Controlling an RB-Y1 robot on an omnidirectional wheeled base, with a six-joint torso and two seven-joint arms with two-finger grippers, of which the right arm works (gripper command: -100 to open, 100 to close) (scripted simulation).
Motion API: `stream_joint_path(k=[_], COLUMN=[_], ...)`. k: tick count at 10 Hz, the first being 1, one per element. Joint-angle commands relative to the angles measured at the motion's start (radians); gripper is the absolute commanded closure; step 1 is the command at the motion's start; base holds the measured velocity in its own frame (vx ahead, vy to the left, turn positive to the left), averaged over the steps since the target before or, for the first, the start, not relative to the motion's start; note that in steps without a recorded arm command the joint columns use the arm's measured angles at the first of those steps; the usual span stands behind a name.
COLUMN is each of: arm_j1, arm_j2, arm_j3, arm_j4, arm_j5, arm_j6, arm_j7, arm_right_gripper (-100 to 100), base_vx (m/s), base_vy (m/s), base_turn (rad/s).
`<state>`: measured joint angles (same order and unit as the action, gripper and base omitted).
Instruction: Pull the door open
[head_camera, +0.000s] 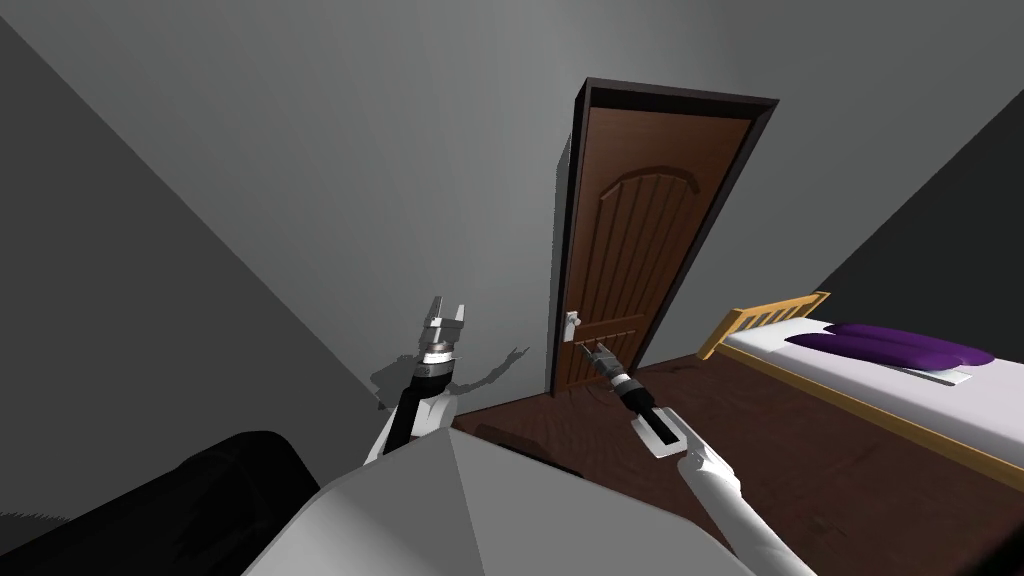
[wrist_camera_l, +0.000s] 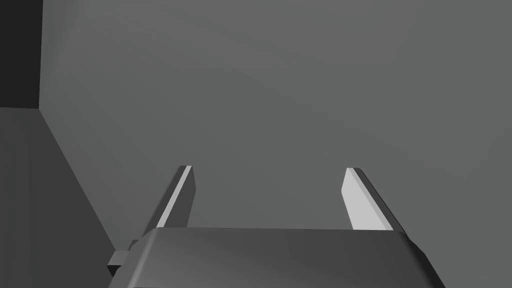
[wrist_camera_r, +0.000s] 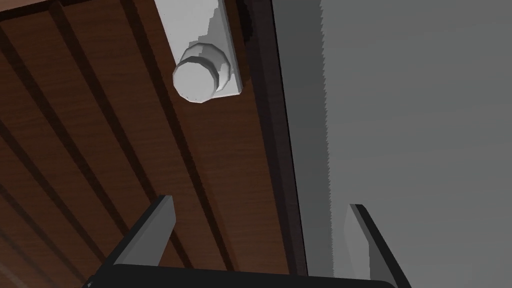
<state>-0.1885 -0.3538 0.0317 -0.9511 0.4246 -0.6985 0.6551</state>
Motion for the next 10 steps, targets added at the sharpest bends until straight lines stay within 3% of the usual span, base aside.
stream_joint_path(k=[1, 2, 9, 10], arm_j1=[-0.033, -0.033, -0.121, -0.113], arm_j2=[-0.014, -0.014, -0.058, -0.053], arm_j3=[0.0, 0.0, 0.0, -0.001], arm_j4=[0.05, 0.062, 0.221, 0.209], arm_j5=[0.013, 0.013, 0.052, 0.048], arm_j6=[-0.013, -0.013, -0.042, -0.041], arm_j7=[0.031, 0.031, 0.111, 0.104], arm_right_gripper=[-100, -100, -100, -100], base_vx=[0.063, 0.053, 0.045, 0.017], base_vy=[-0.081, -0.055, -0.044, -0.02], base_turn=[0.054, 0.018, 0.028, 0.008])
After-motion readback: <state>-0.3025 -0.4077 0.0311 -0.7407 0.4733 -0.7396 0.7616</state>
